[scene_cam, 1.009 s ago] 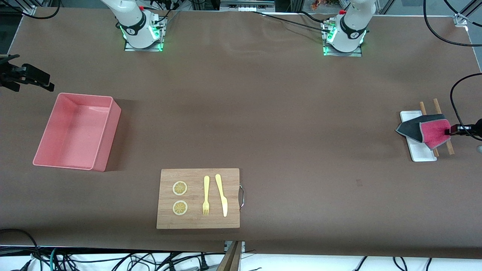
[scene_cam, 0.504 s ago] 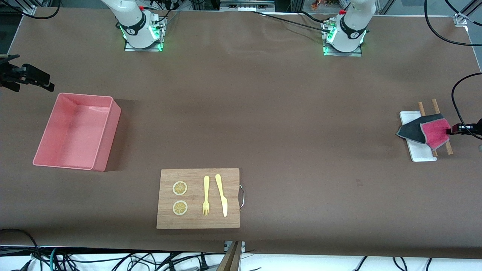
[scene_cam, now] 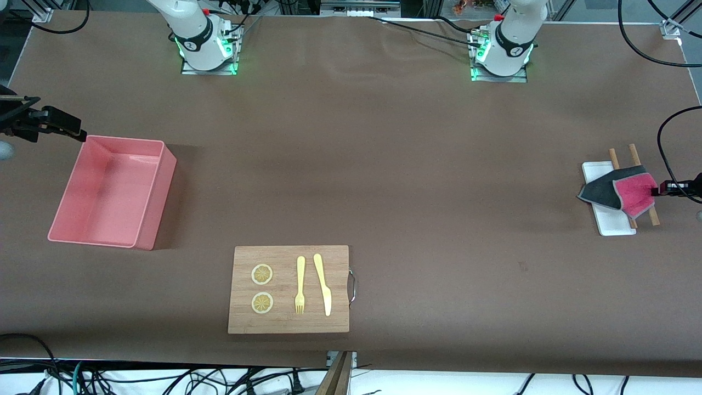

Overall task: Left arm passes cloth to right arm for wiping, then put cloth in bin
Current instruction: 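Lift the cloth with the left gripper and carry it toward the table middle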

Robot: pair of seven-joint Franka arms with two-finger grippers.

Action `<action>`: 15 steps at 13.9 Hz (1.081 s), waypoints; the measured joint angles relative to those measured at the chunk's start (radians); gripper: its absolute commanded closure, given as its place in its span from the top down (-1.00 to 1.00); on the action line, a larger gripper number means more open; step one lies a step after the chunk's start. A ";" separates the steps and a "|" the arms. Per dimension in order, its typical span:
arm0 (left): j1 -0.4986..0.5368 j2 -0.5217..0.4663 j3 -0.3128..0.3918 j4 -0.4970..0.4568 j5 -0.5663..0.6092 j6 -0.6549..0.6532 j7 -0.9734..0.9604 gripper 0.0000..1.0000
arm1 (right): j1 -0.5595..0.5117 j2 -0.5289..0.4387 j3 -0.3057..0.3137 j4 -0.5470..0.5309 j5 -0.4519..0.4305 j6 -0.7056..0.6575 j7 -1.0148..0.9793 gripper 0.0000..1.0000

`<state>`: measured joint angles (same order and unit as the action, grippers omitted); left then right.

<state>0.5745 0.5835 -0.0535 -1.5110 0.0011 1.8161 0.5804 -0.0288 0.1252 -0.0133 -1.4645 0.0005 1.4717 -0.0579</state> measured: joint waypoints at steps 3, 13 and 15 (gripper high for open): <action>-0.002 -0.005 -0.011 0.025 -0.001 -0.039 0.000 -1.00 | 0.000 0.041 0.000 0.000 0.000 0.001 0.000 1.00; -0.139 -0.047 -0.029 0.301 -0.002 -0.462 -0.125 -1.00 | 0.005 0.076 0.011 0.000 0.017 0.048 0.001 1.00; -0.223 -0.055 -0.031 0.370 -0.002 -0.549 -0.215 -1.00 | 0.006 0.083 0.013 0.000 0.047 0.064 0.012 1.00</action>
<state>0.3511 0.5286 -0.0841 -1.1407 -0.0010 1.2673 0.3649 -0.0228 0.2080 -0.0008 -1.4642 0.0471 1.5357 -0.0462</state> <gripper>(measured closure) 0.987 0.000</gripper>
